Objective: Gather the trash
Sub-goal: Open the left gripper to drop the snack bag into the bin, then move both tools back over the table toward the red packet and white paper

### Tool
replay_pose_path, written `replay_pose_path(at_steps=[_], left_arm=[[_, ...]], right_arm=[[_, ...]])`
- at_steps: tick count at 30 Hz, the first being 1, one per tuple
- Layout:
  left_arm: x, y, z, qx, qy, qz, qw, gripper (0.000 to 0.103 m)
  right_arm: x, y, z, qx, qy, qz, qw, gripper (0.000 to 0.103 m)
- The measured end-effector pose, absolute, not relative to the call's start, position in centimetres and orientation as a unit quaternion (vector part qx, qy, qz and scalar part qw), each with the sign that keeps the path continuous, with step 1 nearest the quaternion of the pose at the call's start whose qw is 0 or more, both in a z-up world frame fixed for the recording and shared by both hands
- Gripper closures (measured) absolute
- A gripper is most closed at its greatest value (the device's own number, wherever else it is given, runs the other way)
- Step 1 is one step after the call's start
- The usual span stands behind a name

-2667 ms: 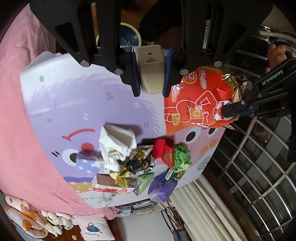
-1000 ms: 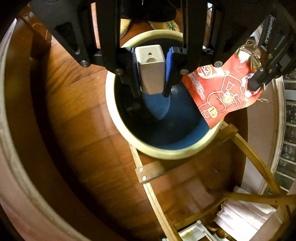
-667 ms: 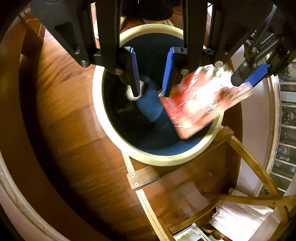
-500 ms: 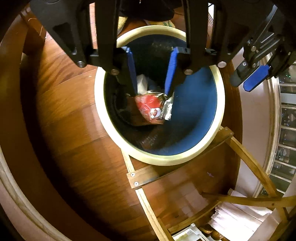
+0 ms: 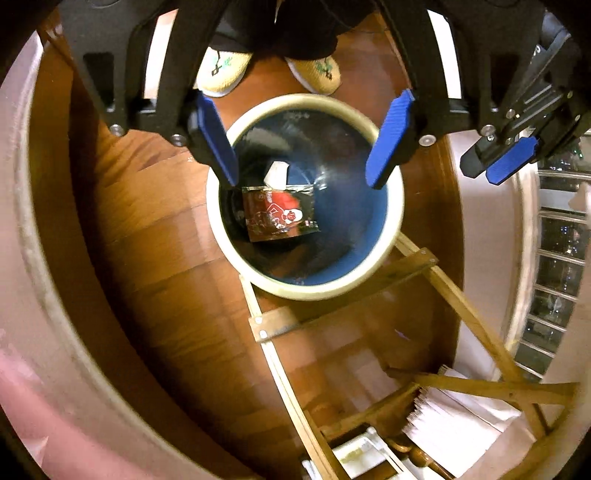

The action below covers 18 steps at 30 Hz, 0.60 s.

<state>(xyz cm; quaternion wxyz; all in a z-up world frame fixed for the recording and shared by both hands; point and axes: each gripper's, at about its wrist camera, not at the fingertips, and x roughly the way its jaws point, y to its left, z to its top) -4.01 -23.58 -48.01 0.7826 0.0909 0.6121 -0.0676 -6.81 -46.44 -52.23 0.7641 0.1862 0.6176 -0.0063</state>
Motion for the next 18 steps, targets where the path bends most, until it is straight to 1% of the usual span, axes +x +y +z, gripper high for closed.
replay_pose_path(at_steps=[3, 8, 10, 12, 16, 17, 18], left_arm=[[-4.4, -22.8, -43.2, 0.08, 0.605, -0.072, 0.789, 0.067], [-5.1, -21.1, -33.4, 0.064, 0.583, -0.086, 0.806, 0.066], [-5.2, -20.5, -29.5, 0.061, 0.574, -0.092, 0.812, 0.058], [-5.4, -19.8, -25.9, 0.055, 0.564, -0.098, 0.818, 0.035], [-5.6, -18.9, -18.9, 0.048, 0.542, -0.108, 0.832, 0.03], [-5.6, -18.8, -17.6, 0.05, 0.538, -0.111, 0.834, 0.025], [-5.6, -18.6, -16.2, 0.05, 0.532, -0.113, 0.838, 0.022]], right_arm=[[-7.4, -45.8, -47.1, 0.177, 0.612, -0.004, 0.771, 0.031], [-8.1, -44.6, -37.6, 0.168, 0.595, 0.014, 0.786, 0.03], [-8.2, -44.0, -33.1, 0.163, 0.582, 0.021, 0.796, 0.029], [-8.4, -43.5, -29.6, 0.161, 0.571, 0.028, 0.805, 0.028], [-8.2, -42.1, -21.3, 0.158, 0.537, 0.035, 0.828, 0.025], [-8.1, -41.9, -19.7, 0.159, 0.529, 0.037, 0.833, 0.025], [-8.0, -41.5, -18.1, 0.16, 0.521, 0.041, 0.837, 0.025]])
